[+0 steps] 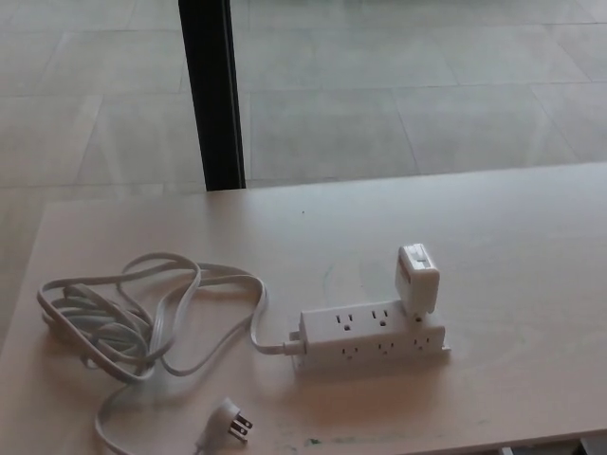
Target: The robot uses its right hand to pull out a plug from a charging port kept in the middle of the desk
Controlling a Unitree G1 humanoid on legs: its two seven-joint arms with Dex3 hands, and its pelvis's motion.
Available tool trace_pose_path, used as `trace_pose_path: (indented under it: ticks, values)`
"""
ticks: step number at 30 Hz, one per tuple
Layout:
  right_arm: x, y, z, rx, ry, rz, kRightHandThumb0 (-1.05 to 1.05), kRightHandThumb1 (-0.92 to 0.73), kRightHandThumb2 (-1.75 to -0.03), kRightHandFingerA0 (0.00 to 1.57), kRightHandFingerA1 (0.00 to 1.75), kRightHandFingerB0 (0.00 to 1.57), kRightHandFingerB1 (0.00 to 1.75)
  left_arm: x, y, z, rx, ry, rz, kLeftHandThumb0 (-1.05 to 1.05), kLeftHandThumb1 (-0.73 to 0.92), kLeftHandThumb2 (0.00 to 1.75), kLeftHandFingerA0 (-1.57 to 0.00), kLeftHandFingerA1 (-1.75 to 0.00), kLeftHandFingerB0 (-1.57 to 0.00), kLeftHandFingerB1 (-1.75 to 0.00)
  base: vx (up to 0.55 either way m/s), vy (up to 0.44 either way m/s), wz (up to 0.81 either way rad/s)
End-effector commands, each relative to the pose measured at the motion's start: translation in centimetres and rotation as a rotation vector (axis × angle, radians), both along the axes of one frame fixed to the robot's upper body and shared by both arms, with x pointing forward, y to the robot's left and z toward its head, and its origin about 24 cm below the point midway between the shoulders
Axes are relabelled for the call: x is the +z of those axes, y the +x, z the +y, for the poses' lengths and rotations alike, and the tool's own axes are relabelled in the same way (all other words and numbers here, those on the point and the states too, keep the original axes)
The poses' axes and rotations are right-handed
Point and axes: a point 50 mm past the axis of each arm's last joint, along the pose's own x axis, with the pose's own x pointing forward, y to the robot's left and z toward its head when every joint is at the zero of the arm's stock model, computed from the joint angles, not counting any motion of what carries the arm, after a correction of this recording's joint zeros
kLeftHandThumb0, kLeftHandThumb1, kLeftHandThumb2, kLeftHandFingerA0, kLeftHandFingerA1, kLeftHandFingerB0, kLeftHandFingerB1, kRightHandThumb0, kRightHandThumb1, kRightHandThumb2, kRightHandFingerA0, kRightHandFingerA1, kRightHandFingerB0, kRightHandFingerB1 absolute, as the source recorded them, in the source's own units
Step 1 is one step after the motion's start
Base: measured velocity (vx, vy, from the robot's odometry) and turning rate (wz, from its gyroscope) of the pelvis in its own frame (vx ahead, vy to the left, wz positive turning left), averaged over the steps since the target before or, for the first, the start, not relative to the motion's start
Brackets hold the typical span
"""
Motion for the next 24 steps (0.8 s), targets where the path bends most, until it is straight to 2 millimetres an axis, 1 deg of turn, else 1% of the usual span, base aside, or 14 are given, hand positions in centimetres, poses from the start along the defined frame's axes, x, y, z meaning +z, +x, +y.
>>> trace_pose_path:
  ticks: [1,5,7,8,11,12,14,15,18,19,20,22,23,24]
  values:
    - [7.8,5.3,7.2,0.318,-0.118,-0.084,-0.73,-0.62,-0.60,0.82,0.71,0.35,0.32,0.3,-0.2,0.3,0.013,-0.001,-0.025,-0.70,0.82,0.65,-0.71,-0.59,-0.52,-0.47,0.00,0.000,0.00]
    - [8.0,6.5,10.4,0.420,-0.121,-0.034,-0.73,-0.61,-0.59,0.79,0.73,0.35,0.31,0.2,-0.2,0.3,0.023,-0.005,-0.020,-0.67,0.81,0.64,-0.75,-0.60,-0.55,-0.48,0.00,-0.001,0.02]
    - [7.7,7.2,12.3,0.465,-0.118,-0.011,-0.75,-0.59,-0.58,0.79,0.77,0.36,0.31,0.2,-0.2,0.3,0.023,-0.003,-0.031,-0.74,0.66,0.85,-0.72,-0.68,-0.50,-0.54,0.00,0.000,0.00]
    - [7.4,7.6,13.3,0.502,-0.122,0.001,-0.74,-0.48,-0.89,0.86,0.86,0.27,0.46,0.2,-0.1,0.3,0.023,0.000,-0.026,-0.69,0.81,0.64,-0.75,-0.64,-0.55,-0.48,0.00,0.000,0.00]
    - [6.7,8.5,15.4,0.553,-0.172,0.060,-0.83,-0.51,-0.90,0.77,0.87,0.30,0.45,0.2,0.0,0.2,0.011,0.002,-0.028,-0.68,0.82,0.64,-0.75,-0.62,-0.55,-0.50,0.00,0.000,0.00]
    - [6.4,8.7,16.1,0.574,-0.196,0.081,-0.76,-0.57,-0.61,0.79,0.88,0.35,0.33,0.2,-0.1,0.2,0.017,0.000,-0.030,-0.68,0.82,0.64,-0.74,-0.61,-0.55,-0.50,0.00,0.000,0.00]
    - [6.0,9.0,16.8,0.584,-0.213,0.104,-0.78,-0.47,-0.89,0.75,0.85,0.30,0.46,0.2,-0.1,0.2,0.019,-0.002,-0.031,-0.69,0.81,0.64,-0.74,-0.61,-0.55,-0.49,0.00,0.000,0.00]
    - [5.4,9.3,17.4,0.603,-0.221,0.126,-0.78,-0.50,-0.64,0.80,0.91,0.35,0.36,0.2,-0.2,0.3,0.020,-0.005,-0.025,-0.69,0.82,0.65,-0.73,-0.59,-0.54,-0.46,0.00,0.000,0.00]
    - [4.6,9.8,18.3,0.613,-0.292,0.183,-0.79,-0.46,-0.86,0.83,0.96,0.29,0.45,0.2,0.0,0.2,0.034,-0.004,-0.025,-0.68,0.81,0.65,-0.74,-0.59,-0.55,-0.46,0.00,0.000,0.00]
    - [4.0,10.1,18.7,0.614,-0.342,0.227,-0.74,-0.58,-0.59,0.81,1.00,0.36,0.32,0.2,0.1,0.2,0.014,0.005,-0.018,-0.74,0.66,0.85,-0.73,-0.67,-0.50,-0.54,0.00,0.000,0.00]
    - [3.8,10.2,18.8,0.614,-0.354,0.241,-0.74,-0.58,-0.59,0.81,1.00,0.36,0.32,0.2,0.2,0.2,0.006,0.010,-0.016,-0.74,0.66,0.85,-0.73,-0.67,-0.50,-0.54,0.00,0.000,0.00]
    - [3.5,10.4,19.1,0.626,-0.412,0.258,-0.79,-0.52,-0.66,0.78,1.00,0.32,0.35,0.2,0.1,0.2,0.008,0.002,-0.022,-0.69,0.82,0.64,-0.75,-0.62,-0.54,-0.47,0.00,0.000,0.00]
    - [3.1,10.6,19.3,0.640,-0.491,0.299,-0.79,-0.48,-0.92,0.73,0.96,0.23,0.45,0.2,0.1,0.2,0.010,0.003,-0.021,-0.75,0.66,0.85,-0.73,-0.67,-0.50,-0.54,0.00,0.000,0.00]
    - [2.8,10.7,19.4,0.648,-0.554,0.327,-0.84,-0.61,-0.61,0.70,1.02,0.32,0.31,0.2,0.0,0.2,0.005,0.003,-0.023,-0.70,0.82,0.66,-0.75,-0.62,-0.53,-0.47,0.00,0.000,0.00]
